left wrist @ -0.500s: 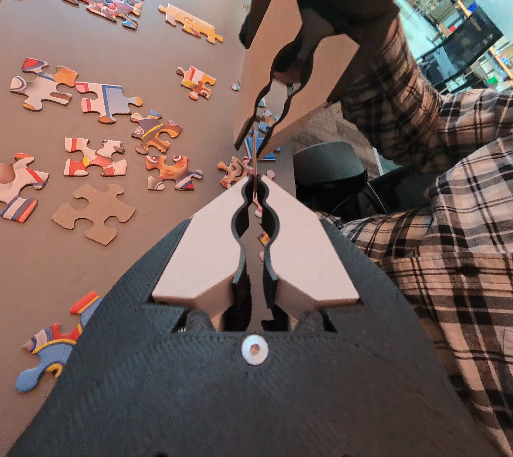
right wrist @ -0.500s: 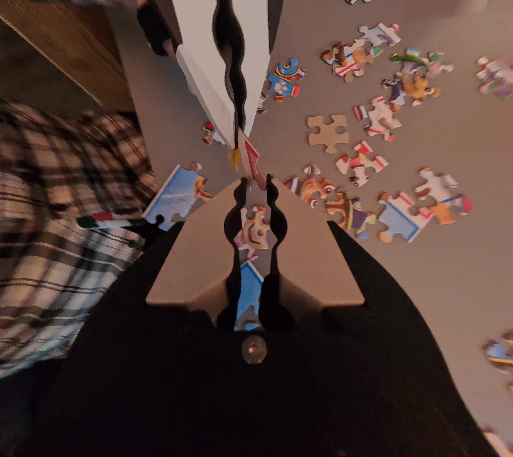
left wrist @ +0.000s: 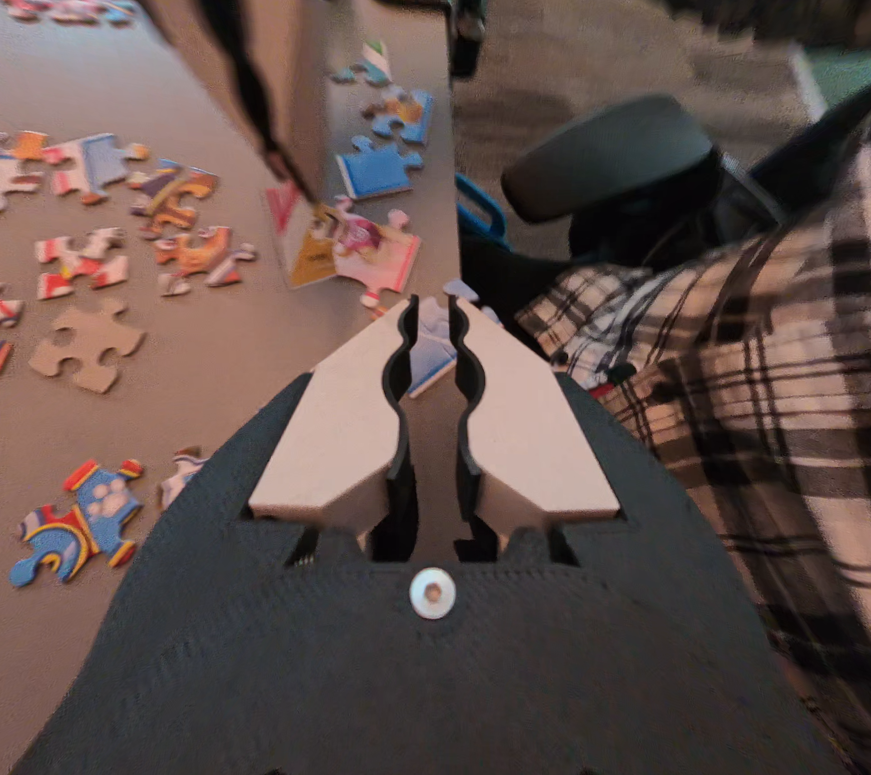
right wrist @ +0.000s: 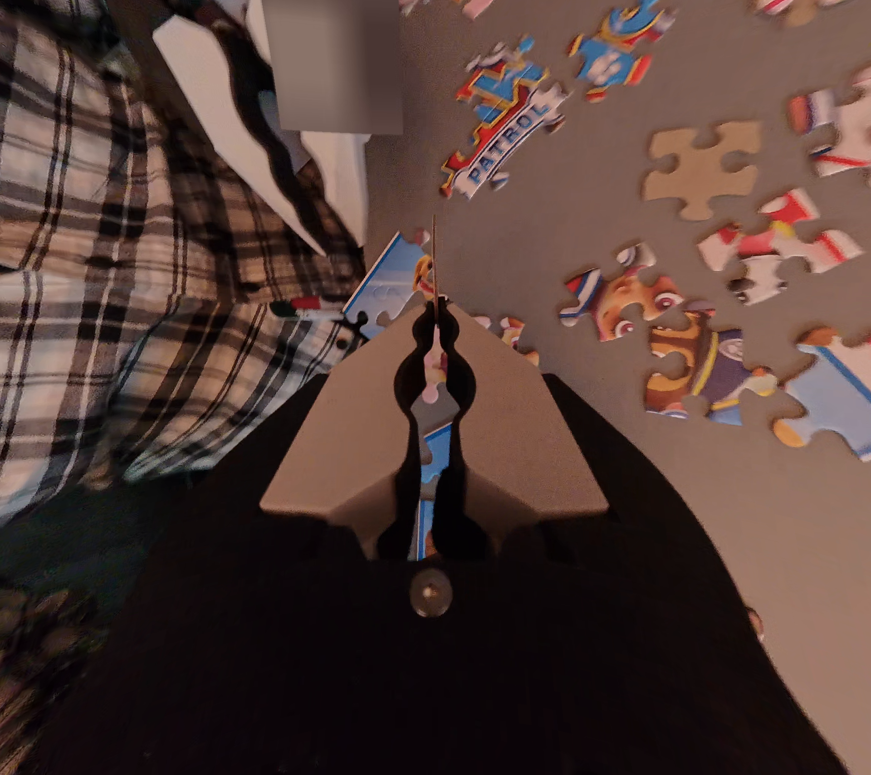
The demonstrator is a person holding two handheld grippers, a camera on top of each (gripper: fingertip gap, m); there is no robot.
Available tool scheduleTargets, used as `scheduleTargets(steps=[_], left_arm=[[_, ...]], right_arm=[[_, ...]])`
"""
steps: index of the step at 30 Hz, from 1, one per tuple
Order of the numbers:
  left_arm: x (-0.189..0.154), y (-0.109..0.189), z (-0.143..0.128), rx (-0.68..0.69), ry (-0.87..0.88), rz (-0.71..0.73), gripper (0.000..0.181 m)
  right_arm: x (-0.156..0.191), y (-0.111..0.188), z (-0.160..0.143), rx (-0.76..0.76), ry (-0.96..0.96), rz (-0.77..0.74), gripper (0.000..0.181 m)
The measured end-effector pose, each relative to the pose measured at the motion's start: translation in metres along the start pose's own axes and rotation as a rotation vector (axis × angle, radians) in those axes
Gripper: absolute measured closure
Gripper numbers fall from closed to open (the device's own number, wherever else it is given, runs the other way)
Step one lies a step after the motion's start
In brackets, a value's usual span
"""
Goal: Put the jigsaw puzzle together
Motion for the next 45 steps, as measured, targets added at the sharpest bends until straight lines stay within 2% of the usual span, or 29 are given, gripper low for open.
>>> scheduleTargets(steps=[3,5,7,14,17,20,23,27,31,37,42,45], left_arm=[[-0.018,-0.021,-0.019,0.146,-0.138,0.085,0.173],[-0.019,-0.028,-0.027,0.185,-0.125,0.083,0.175],[-0.016,-0.027,-0.03,0.163,-0.086,0.069,0.181],[-0.003,-0.013,-0.038,0.186,0.028,0.015,0.181],[0.004,-0.001,-0.043,0.229,0.036,0.047,0.177],[0.014,0.012,-0.047,0.271,0.022,0.106,0.169],[0.009,0.014,-0.036,0.212,-0.02,0.092,0.161],[-0.003,0.003,-0.017,0.17,-0.134,0.095,0.157],[-0.006,-0.014,-0.011,0.186,-0.196,0.119,0.153],[-0.006,-0.022,-0.011,0.2,-0.188,0.103,0.151],[-0.006,-0.025,-0.014,0.214,-0.165,0.066,0.15],[-0.003,-0.016,-0.012,0.182,-0.16,0.074,0.151]], right_arm=[[-0.003,-0.014,0.004,0.147,0.001,0.096,0.181],[-0.004,-0.021,0.006,0.23,-0.002,0.155,0.181],[-0.007,-0.024,0.009,0.286,-0.014,0.198,0.181],[-0.016,-0.038,0.016,0.442,-0.039,0.254,0.181],[-0.018,-0.046,0.02,0.496,-0.031,0.261,0.181],[-0.019,-0.05,0.027,0.54,-0.012,0.252,0.181],[-0.022,-0.053,0.028,0.602,-0.006,0.203,0.178],[-0.026,-0.058,0.026,0.646,0.004,0.15,0.174],[-0.023,-0.061,0.025,0.685,0.03,0.119,0.173],[-0.022,-0.062,0.026,0.728,0.047,0.09,0.173],[-0.021,-0.06,0.029,0.736,0.063,0.054,0.163],[-0.021,-0.057,0.029,0.735,0.073,0.02,0.157]])
Point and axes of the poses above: each gripper's, where its closed fingertips meet, y back along the fingers, z out of its top, x = y × z across the jaws, the point moved 9 cm from there along y, back along the fingers, and after that the axes turned 4 degrees about y, right-handed, at the moved point
